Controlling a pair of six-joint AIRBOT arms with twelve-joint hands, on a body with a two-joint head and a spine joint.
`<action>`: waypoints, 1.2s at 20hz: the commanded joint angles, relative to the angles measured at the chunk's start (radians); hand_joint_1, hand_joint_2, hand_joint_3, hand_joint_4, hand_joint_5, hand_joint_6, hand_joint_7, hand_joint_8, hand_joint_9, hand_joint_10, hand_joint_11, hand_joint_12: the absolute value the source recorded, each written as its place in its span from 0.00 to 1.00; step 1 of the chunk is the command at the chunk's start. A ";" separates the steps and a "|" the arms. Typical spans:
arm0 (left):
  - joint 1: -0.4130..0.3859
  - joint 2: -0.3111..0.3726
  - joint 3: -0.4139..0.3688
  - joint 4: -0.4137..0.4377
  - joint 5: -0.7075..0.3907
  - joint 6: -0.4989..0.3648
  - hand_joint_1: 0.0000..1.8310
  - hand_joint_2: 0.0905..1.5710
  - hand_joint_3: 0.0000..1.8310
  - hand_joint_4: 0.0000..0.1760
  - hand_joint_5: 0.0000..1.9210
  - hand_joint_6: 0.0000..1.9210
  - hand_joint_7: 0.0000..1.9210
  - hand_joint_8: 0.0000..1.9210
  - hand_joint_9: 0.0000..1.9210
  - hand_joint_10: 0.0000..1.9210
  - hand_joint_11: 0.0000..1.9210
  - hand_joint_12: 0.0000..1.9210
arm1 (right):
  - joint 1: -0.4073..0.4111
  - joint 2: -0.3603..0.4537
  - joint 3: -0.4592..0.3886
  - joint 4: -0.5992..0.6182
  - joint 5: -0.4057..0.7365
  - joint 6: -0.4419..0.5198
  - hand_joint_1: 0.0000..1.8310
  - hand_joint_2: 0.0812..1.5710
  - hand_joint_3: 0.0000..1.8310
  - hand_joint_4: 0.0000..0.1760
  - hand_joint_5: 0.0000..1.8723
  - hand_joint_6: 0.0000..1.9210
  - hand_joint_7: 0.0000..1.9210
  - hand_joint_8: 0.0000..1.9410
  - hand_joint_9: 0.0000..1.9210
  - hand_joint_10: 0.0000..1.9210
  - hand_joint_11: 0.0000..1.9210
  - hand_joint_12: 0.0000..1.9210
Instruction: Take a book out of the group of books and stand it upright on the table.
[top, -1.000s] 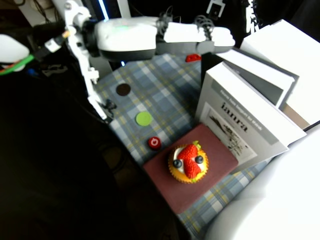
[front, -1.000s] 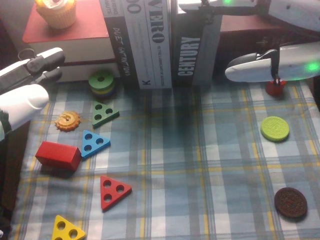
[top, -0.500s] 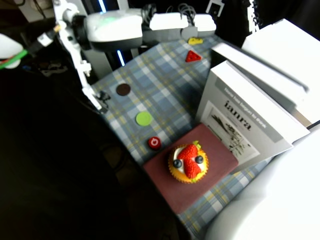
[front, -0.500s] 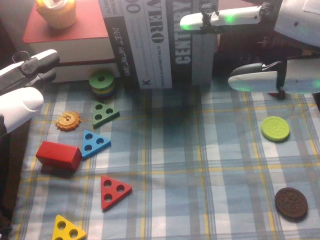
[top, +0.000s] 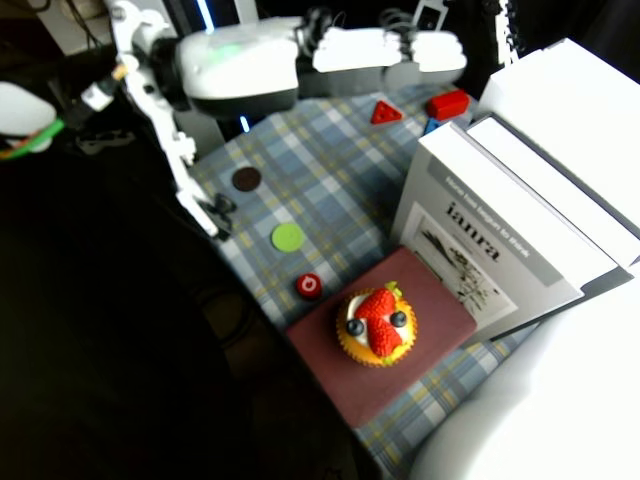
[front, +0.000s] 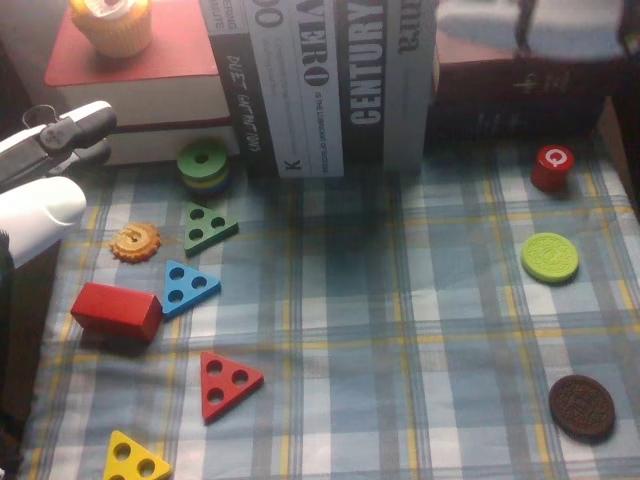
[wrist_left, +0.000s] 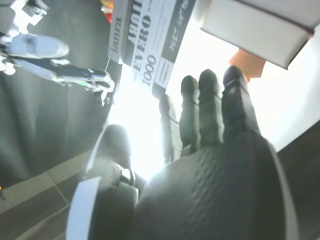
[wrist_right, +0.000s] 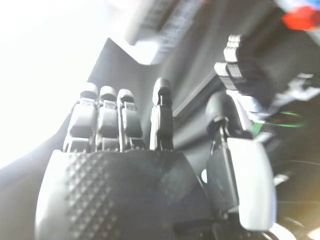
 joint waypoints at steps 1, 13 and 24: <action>-0.004 -0.005 0.008 0.006 -0.124 -0.013 0.12 0.88 0.00 0.98 0.17 0.00 0.14 0.00 0.08 0.00 0.00 0.00 | 0.027 -0.013 -0.001 0.042 0.061 -0.063 0.01 0.81 0.00 1.00 0.12 0.00 0.00 0.00 0.00 0.00 0.00 0.00; -0.004 -0.008 0.010 0.003 -0.124 -0.019 0.11 0.88 0.00 0.86 0.17 0.00 0.14 0.00 0.08 0.00 0.00 0.00 | 0.078 -0.064 0.053 0.112 -0.087 -0.202 0.00 0.77 0.00 1.00 0.11 0.00 0.00 0.00 0.00 0.00 0.00 0.00; -0.005 -0.013 0.015 0.003 -0.123 -0.026 0.12 0.87 0.00 0.89 0.17 0.00 0.15 0.00 0.09 0.00 0.00 0.00 | 0.077 -0.076 0.048 0.080 -0.145 -0.224 0.00 0.75 0.00 1.00 0.10 0.00 0.00 0.00 0.00 0.00 0.00 0.00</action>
